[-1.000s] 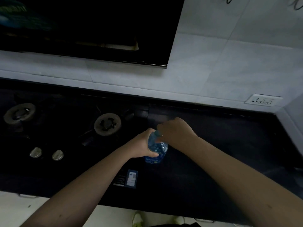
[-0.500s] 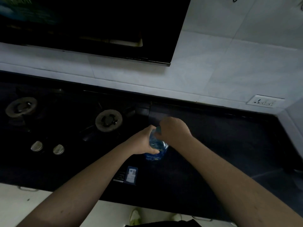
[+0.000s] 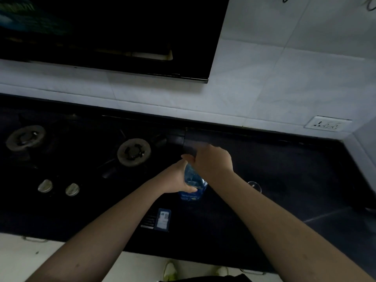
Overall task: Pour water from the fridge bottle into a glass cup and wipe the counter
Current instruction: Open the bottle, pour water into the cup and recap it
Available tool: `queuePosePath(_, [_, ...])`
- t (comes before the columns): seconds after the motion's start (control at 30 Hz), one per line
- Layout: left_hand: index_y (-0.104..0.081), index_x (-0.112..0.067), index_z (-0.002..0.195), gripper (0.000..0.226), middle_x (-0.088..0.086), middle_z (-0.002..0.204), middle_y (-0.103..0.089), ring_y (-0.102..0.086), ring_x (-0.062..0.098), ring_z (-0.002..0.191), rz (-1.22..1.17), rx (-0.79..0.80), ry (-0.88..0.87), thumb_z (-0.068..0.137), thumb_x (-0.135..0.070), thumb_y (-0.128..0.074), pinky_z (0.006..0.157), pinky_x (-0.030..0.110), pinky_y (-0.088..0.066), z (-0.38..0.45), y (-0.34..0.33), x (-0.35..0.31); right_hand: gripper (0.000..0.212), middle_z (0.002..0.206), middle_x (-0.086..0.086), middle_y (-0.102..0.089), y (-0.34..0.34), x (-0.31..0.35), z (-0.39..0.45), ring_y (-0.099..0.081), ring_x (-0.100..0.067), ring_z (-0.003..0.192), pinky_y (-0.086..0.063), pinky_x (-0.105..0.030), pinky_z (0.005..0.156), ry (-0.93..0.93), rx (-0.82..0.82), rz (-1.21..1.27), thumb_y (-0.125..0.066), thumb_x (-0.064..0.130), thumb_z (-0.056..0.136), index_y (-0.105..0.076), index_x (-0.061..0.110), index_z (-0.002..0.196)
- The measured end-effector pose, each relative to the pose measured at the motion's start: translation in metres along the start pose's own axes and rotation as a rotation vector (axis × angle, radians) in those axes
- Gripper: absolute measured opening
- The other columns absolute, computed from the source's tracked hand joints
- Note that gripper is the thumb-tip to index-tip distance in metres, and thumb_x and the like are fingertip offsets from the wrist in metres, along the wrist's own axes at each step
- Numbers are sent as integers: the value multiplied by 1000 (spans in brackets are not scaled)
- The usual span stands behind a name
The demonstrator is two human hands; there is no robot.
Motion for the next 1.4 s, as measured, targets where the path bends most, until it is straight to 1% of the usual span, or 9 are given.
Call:
queuePosePath(0.13, [-31, -43, 131, 83, -16, 128, -49, -55, 6, 110, -22, 2, 5, 67, -48, -84, 92, 30, -50, 3, -1, 3, 42, 82, -5, -66, 6, 1, 1, -59, -22, 68, -43, -29, 55, 107, 17, 64, -47, 48, 96, -65, 11, 89])
queuePosePath(0.27, [-26, -34, 142, 92, -21, 126, -41, -50, 2, 106, -22, 2, -21, 71, -44, -83, 89, 25, -46, 2, 2, 0, 23, 91, -7, -64, 15, 4, -4, -60, -23, 76, -42, -31, 59, 187, 57, 61, -54, 27, 93, -59, 8, 105])
queuePosePath(0.4, [-35, -36, 129, 80, -15, 118, -53, -57, -1, 100, -55, -1, -45, 68, -41, -86, 88, 27, -52, 4, 0, 4, 28, 103, -6, -61, 17, -11, -20, -61, -24, 88, -49, -34, 69, 254, -20, 166, -57, 34, 92, -52, 14, 112])
queuePosePath(0.57, [-40, -35, 120, 76, -18, 109, -55, -60, -2, 95, -82, -20, -84, 61, -40, -87, 83, 26, -54, 8, -2, 3, 34, 80, 7, -61, -26, -56, -50, -59, -7, 68, -48, -16, 60, 151, -40, 569, -78, 39, 78, -55, 20, 93])
queuePosePath(0.73, [-41, -34, 120, 75, -17, 111, -56, -60, -1, 98, -113, -15, -95, 61, -39, -87, 87, 30, -55, 10, -1, 2, 35, 77, 3, -63, -114, -77, -78, -60, -5, 72, -48, -13, 64, 83, 43, 783, -83, 27, 74, -59, 17, 97])
queuePosePath(0.83, [-40, -36, 122, 77, -16, 113, -56, -58, 0, 102, -106, -36, -92, 62, -38, -88, 91, 27, -52, 8, 0, 4, 39, 88, 8, -64, -161, -75, -85, -60, 1, 75, -47, -11, 73, 81, 109, 774, -81, 28, 77, -64, 21, 111])
queuePosePath(0.97, [-37, -37, 125, 82, -16, 115, -55, -57, 2, 104, -84, -36, -72, 61, -42, -88, 93, 29, -50, 9, -2, 5, 42, 106, 8, -61, -201, -68, -90, -58, -4, 94, -48, -25, 90, 60, 136, 736, -81, 27, 76, -68, 20, 115])
queuePosePath(1.13, [-37, -34, 128, 85, -14, 117, -55, -57, 4, 105, -89, -45, -76, 62, -39, -89, 93, 28, -49, 9, -2, 4, 44, 121, 5, -49, -221, -63, -99, -45, -14, 113, -30, -27, 91, 16, 104, 503, -74, 44, 78, -66, 32, 120])
queuePosePath(1.4, [-38, -32, 126, 84, -12, 117, -55, -57, 4, 107, -96, -53, -91, 61, -36, -90, 92, 26, -48, 10, -3, 7, 57, 133, 5, -44, -223, -74, -101, -40, -17, 122, -32, -33, 101, -45, 95, 443, -70, 52, 79, -56, 33, 130])
Point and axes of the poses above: each hand's wrist, its own z-axis towards the middle knuckle, its own y-axis out of the back of the hand, x = y × z, the point moved 5 cm from there along z, towards the middle knuckle
